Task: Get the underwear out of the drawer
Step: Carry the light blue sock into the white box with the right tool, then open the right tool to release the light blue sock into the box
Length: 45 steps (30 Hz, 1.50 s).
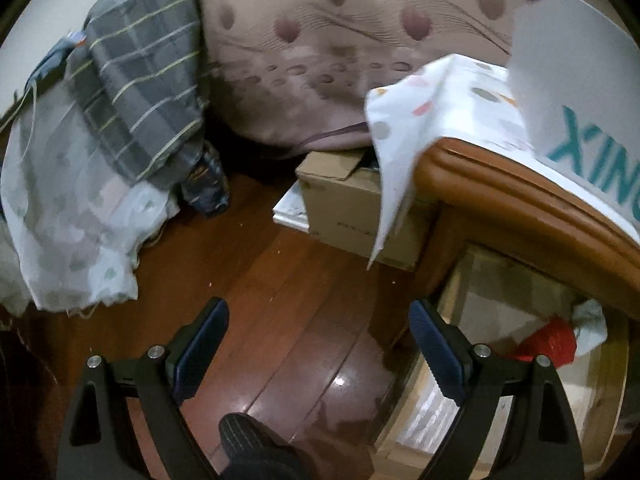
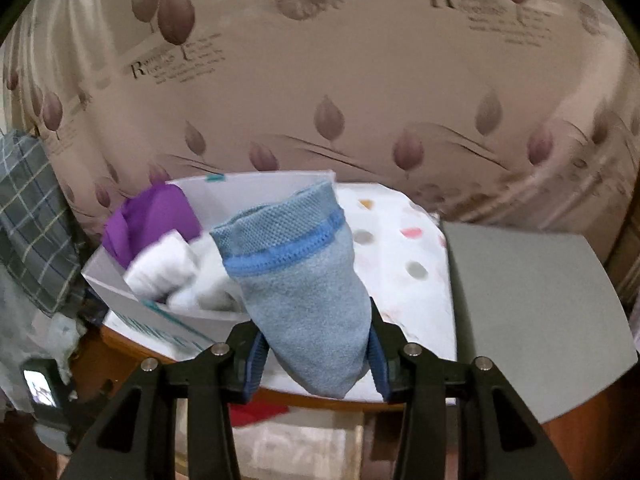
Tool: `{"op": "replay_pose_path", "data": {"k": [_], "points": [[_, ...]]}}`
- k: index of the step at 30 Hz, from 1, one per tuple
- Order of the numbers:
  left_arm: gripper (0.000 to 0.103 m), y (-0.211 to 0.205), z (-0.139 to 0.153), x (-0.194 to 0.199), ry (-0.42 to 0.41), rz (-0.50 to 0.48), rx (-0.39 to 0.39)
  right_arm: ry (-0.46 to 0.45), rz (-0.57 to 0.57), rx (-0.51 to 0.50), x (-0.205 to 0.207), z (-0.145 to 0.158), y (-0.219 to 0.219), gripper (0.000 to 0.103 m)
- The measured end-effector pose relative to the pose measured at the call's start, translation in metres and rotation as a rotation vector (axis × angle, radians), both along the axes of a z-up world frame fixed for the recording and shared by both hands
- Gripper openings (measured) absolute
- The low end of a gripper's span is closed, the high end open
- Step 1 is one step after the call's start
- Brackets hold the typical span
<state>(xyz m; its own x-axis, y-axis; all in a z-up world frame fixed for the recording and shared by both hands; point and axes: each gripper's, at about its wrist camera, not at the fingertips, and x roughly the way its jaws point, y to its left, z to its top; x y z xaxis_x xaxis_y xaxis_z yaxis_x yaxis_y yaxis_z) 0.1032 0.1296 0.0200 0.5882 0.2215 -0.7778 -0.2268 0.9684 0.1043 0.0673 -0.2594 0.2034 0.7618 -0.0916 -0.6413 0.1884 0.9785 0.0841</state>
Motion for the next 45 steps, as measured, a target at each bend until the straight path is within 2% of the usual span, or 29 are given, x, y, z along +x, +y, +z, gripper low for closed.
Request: {"op": "replay_pose_path", "data": {"k": [7, 12, 17, 27, 32, 38, 41, 45], "points": [[0.090, 0.019, -0.001, 0.003, 0.026, 0.070, -0.024, 0.047, 0.070, -0.002, 0.045, 0.015, 0.038, 0.043], [0.090, 0.024, 0.000, 0.005, 0.031, 0.083, -0.047, 0.120, 0.095, 0.027, 0.080, 0.001, 0.061, 0.043], [0.090, 0.027, 0.001, 0.004, 0.039, 0.089, -0.060, 0.159, 0.095, -0.029, 0.104, -0.009, 0.077, 0.043], [0.090, 0.029, 0.000, 0.002, 0.043, 0.088, -0.077, 0.255, 0.088, 0.005, 0.127, -0.041, 0.079, 0.046], [0.090, 0.026, 0.000, 0.000, 0.044, 0.074, -0.066, 0.266, 0.094, 0.000, 0.131, -0.045, 0.081, 0.050], [0.090, 0.026, -0.001, 0.001, 0.045, 0.072, -0.070, 0.233, 0.111, -0.005, 0.130, -0.035, 0.083, 0.063], [0.090, 0.026, 0.000, 0.000, 0.046, 0.068, -0.066, 0.211, 0.118, -0.014, 0.126, -0.024, 0.084, 0.063], [0.090, 0.027, 0.001, -0.001, 0.039, 0.079, -0.070, 0.147, 0.181, -0.044, 0.100, -0.007, 0.087, 0.063]]}}
